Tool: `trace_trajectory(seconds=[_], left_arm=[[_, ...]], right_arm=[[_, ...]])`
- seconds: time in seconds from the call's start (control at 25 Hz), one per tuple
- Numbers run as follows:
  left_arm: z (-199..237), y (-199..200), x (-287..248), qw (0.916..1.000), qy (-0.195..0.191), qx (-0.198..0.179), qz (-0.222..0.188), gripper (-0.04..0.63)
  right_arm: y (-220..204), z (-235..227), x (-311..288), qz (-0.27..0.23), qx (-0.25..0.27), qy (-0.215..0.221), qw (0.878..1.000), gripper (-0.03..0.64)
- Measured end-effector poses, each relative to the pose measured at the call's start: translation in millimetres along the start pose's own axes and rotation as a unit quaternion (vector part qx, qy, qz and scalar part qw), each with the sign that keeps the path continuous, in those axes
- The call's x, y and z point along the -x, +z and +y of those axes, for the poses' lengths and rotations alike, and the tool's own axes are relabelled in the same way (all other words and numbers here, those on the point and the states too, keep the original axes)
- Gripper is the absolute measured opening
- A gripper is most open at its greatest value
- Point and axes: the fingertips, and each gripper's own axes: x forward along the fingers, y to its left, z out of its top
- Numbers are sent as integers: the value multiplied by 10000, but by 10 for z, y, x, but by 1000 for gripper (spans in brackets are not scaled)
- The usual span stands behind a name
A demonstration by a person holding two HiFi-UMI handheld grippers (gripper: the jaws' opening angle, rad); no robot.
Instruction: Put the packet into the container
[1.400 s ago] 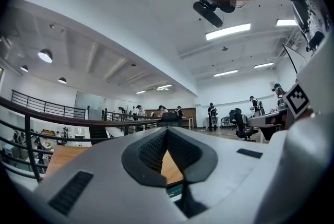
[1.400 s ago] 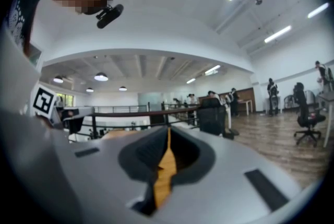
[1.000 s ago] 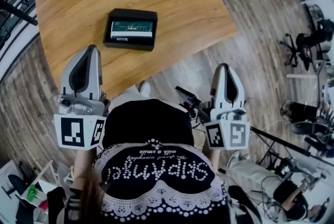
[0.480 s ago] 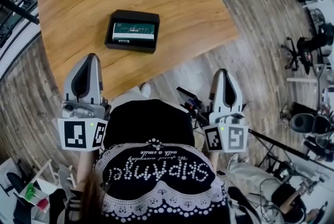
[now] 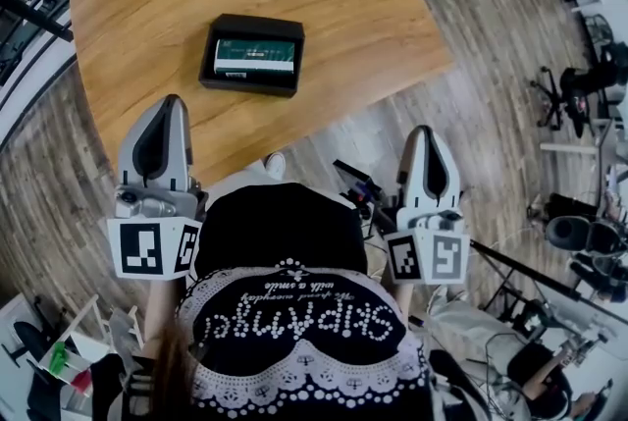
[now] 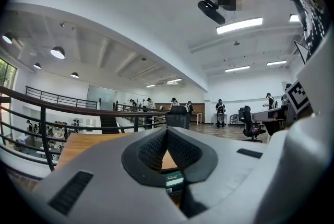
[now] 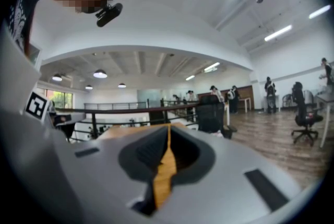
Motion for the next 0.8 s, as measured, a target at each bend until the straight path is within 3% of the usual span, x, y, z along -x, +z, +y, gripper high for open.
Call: trace_trajectory(seconds=[0.8], left_arm=[[-55,-53,-54,9996,-192,200,72,31]], right_arm=[[-44,-7,16,59,-16,-31,10000,38]])
